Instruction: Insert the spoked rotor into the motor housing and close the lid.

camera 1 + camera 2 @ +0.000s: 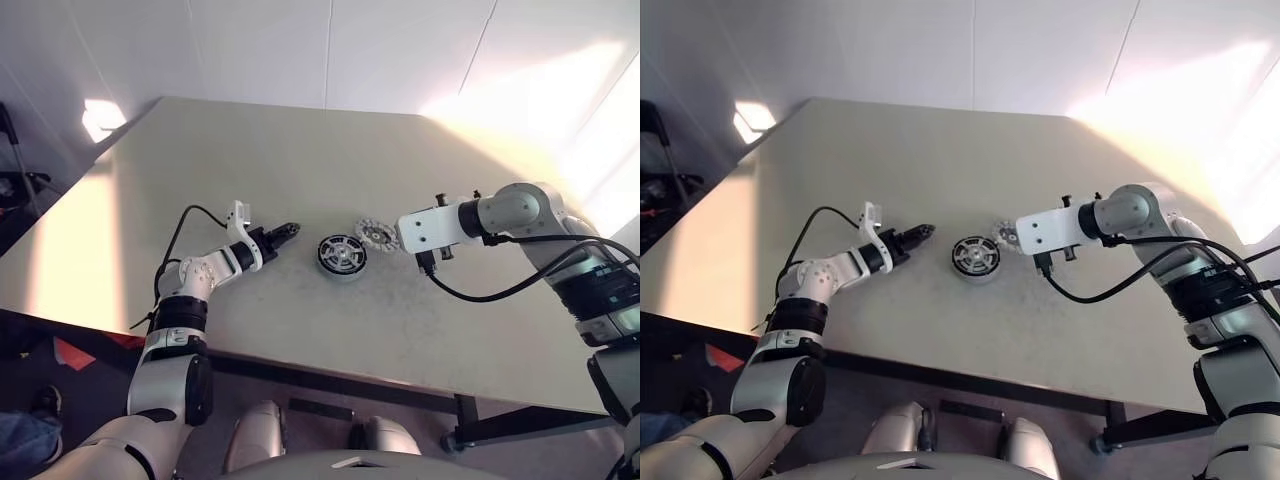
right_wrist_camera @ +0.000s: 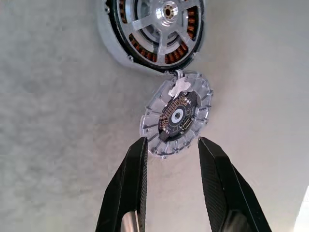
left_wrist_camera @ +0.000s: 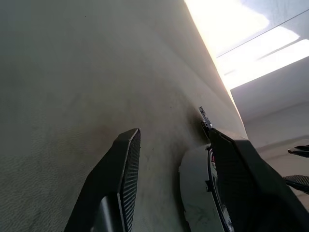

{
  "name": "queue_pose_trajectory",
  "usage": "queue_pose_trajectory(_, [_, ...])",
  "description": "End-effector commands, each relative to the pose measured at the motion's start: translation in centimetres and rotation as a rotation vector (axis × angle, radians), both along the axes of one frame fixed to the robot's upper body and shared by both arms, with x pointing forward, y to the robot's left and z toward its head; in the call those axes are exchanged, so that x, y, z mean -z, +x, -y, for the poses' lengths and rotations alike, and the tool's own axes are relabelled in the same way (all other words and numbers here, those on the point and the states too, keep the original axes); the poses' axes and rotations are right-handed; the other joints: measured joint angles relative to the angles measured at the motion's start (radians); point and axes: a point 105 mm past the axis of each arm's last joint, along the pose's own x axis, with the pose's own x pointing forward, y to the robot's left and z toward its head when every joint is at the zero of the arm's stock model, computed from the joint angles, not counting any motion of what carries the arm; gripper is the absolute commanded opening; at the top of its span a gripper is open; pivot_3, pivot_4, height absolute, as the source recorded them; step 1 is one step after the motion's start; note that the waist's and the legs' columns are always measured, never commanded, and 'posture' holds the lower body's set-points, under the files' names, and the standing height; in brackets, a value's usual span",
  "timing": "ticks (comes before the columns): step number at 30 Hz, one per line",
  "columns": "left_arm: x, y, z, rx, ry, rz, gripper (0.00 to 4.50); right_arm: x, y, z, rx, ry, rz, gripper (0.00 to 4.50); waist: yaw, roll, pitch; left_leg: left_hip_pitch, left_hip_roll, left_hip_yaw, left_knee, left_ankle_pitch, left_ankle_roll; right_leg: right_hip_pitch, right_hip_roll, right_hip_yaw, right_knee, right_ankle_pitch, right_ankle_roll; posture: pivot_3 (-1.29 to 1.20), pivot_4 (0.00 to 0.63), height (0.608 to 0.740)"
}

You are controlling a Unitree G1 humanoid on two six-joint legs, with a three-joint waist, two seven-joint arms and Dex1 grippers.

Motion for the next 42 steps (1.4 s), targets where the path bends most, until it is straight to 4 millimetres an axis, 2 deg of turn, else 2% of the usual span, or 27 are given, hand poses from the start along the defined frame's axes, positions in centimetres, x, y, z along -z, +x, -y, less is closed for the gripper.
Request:
queue_pose_trajectory(1, [-0.6,-0.1,-0.3,-0.025,-0.006,0.041,2.43,0.1,0.1,-1.6,-0.145,-0.090,0.033,1.83,-0.006,0.000,0.000,-0.001,0.000,0.000,0.000,0.000,0.002,-0.001,0.000,0.000,0.000,0.000,0.000,0.00,0.000,0.740])
queue_pose_trajectory(10, [-0.6,-0.4,-1.4,-0.068,-0.006,0.038,2.43,2.0,-0.5,-3.8,-0.286,-0.133,0.012,1.83,-0.006,0.000,0.000,-0.008,0.001,0.000,0.011,-0.002,0.006,-0.004,-0.001,-0.001,0.005,0.000,0.000,0.00,0.000,0.740])
queue_pose_trajectory(18, [-0.5,-0.6,-1.2,-0.070,-0.002,0.034,2.43,2.8,0.0,-4.4,-0.278,-0.123,0.015,1.83,-0.006,0.000,0.000,-0.004,0.001,-0.001,0.015,-0.004,0.003,0.000,-0.001,0.000,0.010,0.000,0.000,0.00,0.000,0.740])
queue_pose_trajectory(26, [-0.5,-0.9,-1.2,-0.077,-0.001,0.033,2.43,4.0,1.4,-4.7,-0.234,-0.125,0.008,1.83,-0.009,0.000,0.000,-0.004,0.001,-0.001,0.015,-0.004,0.003,-0.002,-0.001,0.000,0.010,0.000,-0.001,0.00,0.000,0.740])
queue_pose_trajectory(33, [-0.6,-0.9,-1.7,-0.091,0.007,0.031,2.43,4.6,1.3,-5.5,-0.261,-0.125,-0.009,1.83,-0.010,0.000,0.000,-0.004,0.001,-0.001,0.015,-0.004,0.003,-0.001,-0.001,0.000,0.010,0.000,-0.001,0.00,0.000,0.740])
queue_pose_trajectory(36, [-0.8,-0.7,-1.6,-0.093,0.008,0.033,2.43,5.4,1.0,-5.2,-0.270,-0.147,-0.046,1.22,-0.015,0.000,0.000,-0.003,0.002,-0.001,0.015,-0.004,0.002,-0.001,-0.001,0.000,0.011,0.000,-0.001,0.00,0.000,0.740])
queue_pose_trajectory(40, [-0.9,-0.6,-1.5,-0.094,0.009,0.034,2.43,5.5,0.8,-5.2,-0.271,-0.130,-0.041,0.02,-0.025,-0.001,0.000,0.002,0.002,-0.001,0.014,-0.004,0.002,0.003,-0.001,0.000,0.011,0.000,0.000,0.00,0.000,0.740])
queue_pose_trajectory(42, [-0.8,-0.6,-1.5,-0.094,0.010,0.033,2.43,5.5,0.7,-5.2,-0.272,-0.120,-0.042,0.02,-0.028,-0.001,0.000,0.002,0.002,-0.001,0.014,-0.004,0.002,0.003,-0.001,0.000,0.011,0.000,0.000,0.00,0.000,0.740])
